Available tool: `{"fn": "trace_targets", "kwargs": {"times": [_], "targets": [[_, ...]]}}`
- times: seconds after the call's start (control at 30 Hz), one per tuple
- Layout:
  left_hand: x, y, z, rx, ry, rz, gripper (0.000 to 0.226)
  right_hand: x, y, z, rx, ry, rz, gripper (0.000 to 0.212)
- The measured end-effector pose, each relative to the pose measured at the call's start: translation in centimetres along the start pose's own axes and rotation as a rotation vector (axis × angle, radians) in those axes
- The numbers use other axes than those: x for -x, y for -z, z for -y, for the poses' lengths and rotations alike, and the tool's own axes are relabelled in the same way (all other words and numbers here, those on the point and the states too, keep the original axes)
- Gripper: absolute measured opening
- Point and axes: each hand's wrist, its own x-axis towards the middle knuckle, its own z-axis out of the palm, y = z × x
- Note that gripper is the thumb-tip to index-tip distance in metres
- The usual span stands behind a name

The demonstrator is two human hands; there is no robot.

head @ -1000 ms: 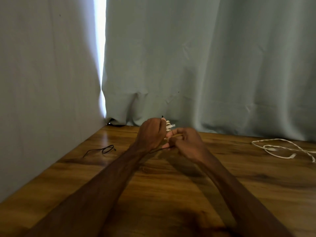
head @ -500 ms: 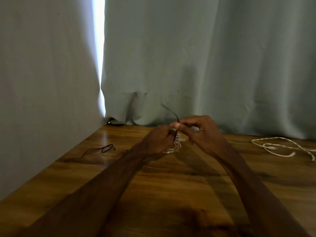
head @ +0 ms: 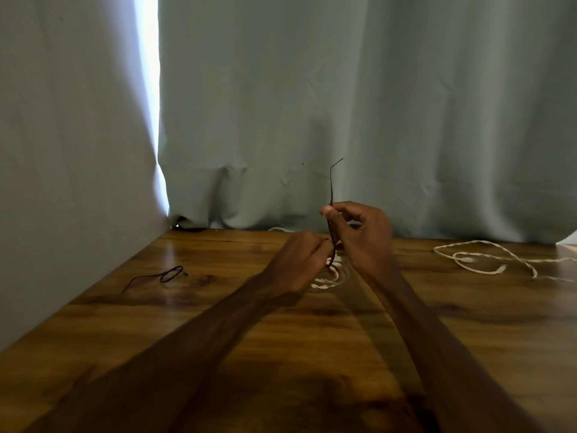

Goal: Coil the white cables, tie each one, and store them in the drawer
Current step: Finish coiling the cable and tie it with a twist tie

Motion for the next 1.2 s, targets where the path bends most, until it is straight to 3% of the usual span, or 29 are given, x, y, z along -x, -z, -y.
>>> {"fn": "trace_targets", "kwargs": {"times": [0.23,0.37,0.5,0.63,0.73,0.83,0.93,1.07,1.2], "targets": [[0.4,-0.5,-0.7,-0.182,-0.149,-0.124,0.048,0.1,0.2,-0.1,0.093,0.007,0.007,0.018],[0.4,-0.7,-0.8,-0.313,-0.093,-0.167,0.034,0.1,0.6,-0.6,0.008,-0.191,0.058,0.015],[0.7,-1.3,-0.7,-0.445,-0.228,-0.219,0.041,-0.1,1.0,-0.6,-0.048,-0.386,0.092,0.015],[0.6,-1.5,-1.1,-0.54,-0.254,-0.334,0.043,0.0,1.3,-0.5,-0.018,-0.59,0.138,0.043],[0.8,-2.0,-1.4,-0.597,-0.284,-0.34,0.042,-0.1,1.9,-0.4,-0.036,-0.707,0.183,0.024],[0.8,-1.9,-1.4,-0.591,-0.396,-0.368,0.037,-0.2,2.1,-0.6,-0.129,-0.808,0.192,0.027],[0.9,-1.8,-1.5,-0.638,-0.493,-0.394,0.026,-0.2,1.9,-1.0,-0.189,-0.885,0.244,0.005],[0.6,-1.8,-1.8,-0.651,-0.554,-0.381,0.022,-0.3,2.2,-1.4,-0.231,-0.95,0.322,0.021],[0.5,-1.7,-1.9,-0.69,-0.61,-0.326,0.024,-0.3,2.4,-1.7,-0.252,-0.984,0.374,0.017]]}}
